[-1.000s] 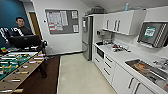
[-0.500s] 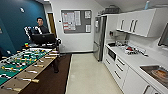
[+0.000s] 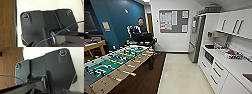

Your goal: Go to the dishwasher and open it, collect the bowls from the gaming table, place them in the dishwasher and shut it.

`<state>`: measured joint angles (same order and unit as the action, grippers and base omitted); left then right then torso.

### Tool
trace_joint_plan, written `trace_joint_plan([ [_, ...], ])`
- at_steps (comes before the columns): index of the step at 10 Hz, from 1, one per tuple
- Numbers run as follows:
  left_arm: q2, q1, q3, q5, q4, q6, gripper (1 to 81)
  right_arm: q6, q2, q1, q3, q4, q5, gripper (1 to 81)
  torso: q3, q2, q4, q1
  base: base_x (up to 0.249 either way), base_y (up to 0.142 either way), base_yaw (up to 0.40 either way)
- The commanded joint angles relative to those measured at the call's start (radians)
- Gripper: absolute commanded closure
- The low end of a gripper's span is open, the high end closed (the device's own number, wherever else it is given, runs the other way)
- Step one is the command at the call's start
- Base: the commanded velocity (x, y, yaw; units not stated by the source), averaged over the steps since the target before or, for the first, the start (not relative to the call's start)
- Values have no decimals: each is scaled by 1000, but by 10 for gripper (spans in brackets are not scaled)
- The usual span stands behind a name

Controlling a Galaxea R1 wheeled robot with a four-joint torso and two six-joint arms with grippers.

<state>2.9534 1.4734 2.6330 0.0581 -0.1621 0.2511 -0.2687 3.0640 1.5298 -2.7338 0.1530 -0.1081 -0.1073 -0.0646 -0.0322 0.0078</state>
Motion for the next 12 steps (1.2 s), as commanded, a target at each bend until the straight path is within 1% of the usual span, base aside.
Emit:
trace_joint_plan([
  [1, -5, -46, 15, -55, 1, 4, 10, 16, 9, -56, 11, -1, 48, 10, 0, 0, 0, 0, 0, 0, 350],
  [5, -5, -49, 15, -55, 1, 4, 10, 19, 11, -49, 11, -3, 47, 10, 0, 0, 0, 0, 0, 0, 350],
  [6, -8, -51, 15, -55, 0, -2, 10, 20, 8, -47, 8, -1, 47, 10, 0, 0, 0, 0, 0, 0, 350],
  [8, -9, -50, 15, -55, -4, -4, 10, 19, 5, -47, 7, -3, 47, 10, 0, 0, 0, 0, 0, 0, 350],
  [12, 6, -51, 15, -55, -5, -7, 10, 19, 8, -56, 13, -3, 47, 10, 0, 0, 0, 0, 0, 0, 350],
])
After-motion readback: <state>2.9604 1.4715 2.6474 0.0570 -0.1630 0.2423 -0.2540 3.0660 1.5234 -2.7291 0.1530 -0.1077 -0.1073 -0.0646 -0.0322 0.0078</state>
